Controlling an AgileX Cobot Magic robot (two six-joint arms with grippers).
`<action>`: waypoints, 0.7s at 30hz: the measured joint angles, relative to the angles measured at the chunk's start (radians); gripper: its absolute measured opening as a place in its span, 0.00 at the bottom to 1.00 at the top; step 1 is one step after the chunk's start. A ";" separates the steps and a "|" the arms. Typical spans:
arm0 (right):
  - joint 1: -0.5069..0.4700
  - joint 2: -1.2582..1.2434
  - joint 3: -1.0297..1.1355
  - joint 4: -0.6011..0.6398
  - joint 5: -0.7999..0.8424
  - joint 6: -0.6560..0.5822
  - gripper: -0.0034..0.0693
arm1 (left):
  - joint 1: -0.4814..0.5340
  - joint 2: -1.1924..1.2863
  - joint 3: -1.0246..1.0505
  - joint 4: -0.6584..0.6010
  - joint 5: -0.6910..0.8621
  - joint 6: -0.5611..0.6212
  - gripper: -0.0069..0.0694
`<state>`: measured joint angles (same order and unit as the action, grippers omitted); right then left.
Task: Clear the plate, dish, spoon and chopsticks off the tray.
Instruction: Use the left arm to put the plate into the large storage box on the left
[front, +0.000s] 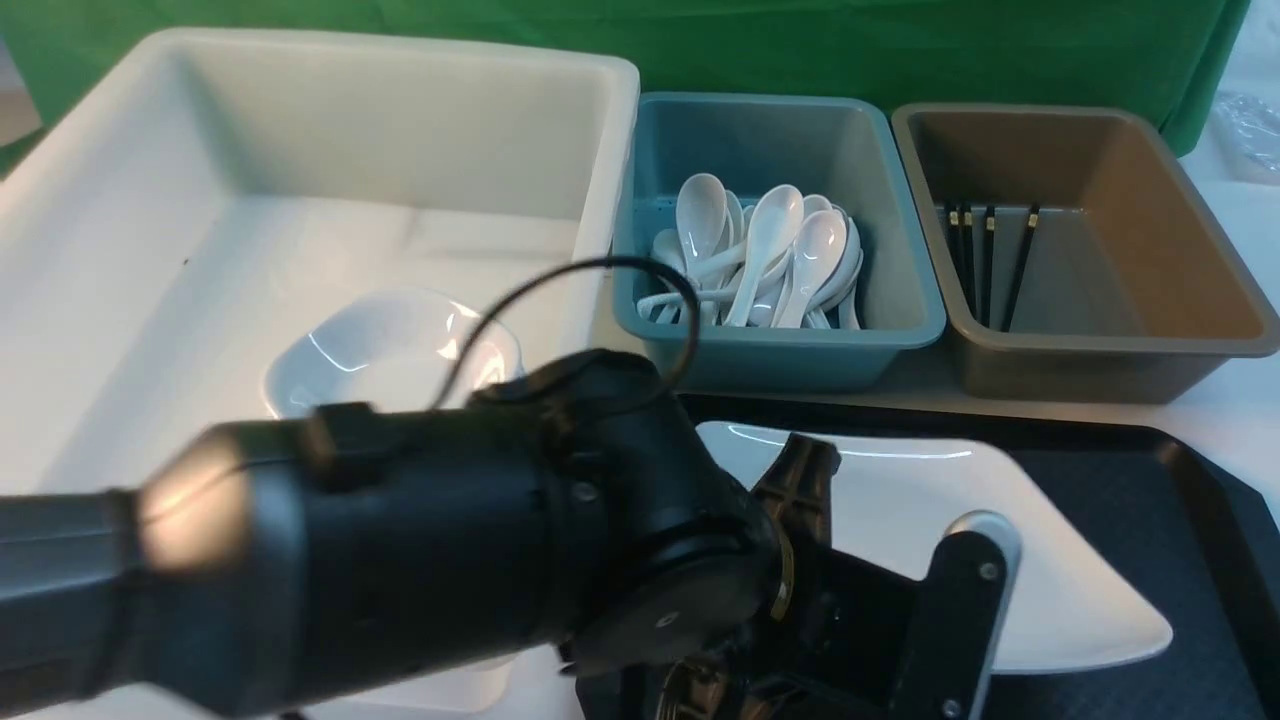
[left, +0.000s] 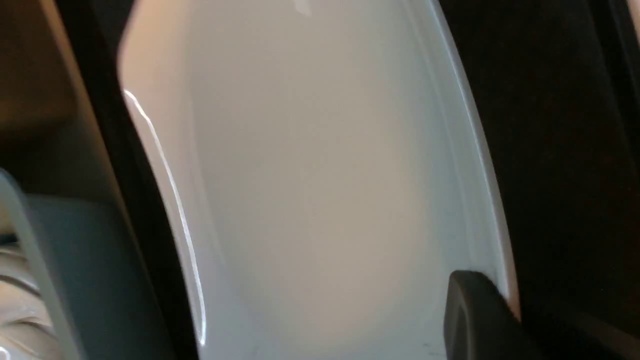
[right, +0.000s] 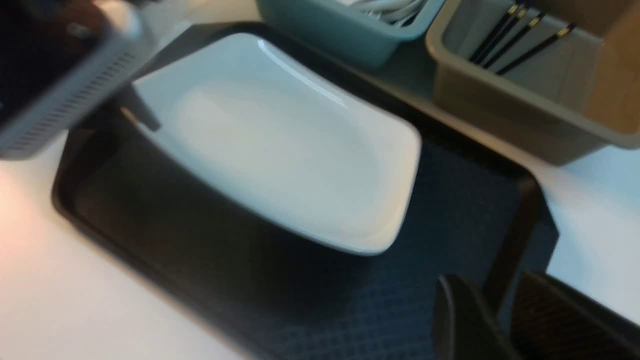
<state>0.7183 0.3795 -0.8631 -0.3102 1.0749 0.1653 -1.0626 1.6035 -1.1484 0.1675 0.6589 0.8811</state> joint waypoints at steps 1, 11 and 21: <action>0.000 0.000 0.000 -0.005 0.000 0.000 0.32 | -0.002 -0.004 0.000 0.000 0.002 0.000 0.13; 0.000 0.000 -0.030 -0.185 -0.016 0.053 0.32 | -0.013 -0.139 0.011 0.005 0.003 -0.045 0.13; 0.000 0.000 -0.031 -0.279 -0.026 0.155 0.10 | -0.030 -0.268 0.011 -0.026 -0.069 -0.052 0.13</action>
<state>0.7183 0.3795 -0.8941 -0.5897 1.0494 0.3201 -1.0926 1.3357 -1.1378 0.1411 0.5903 0.8289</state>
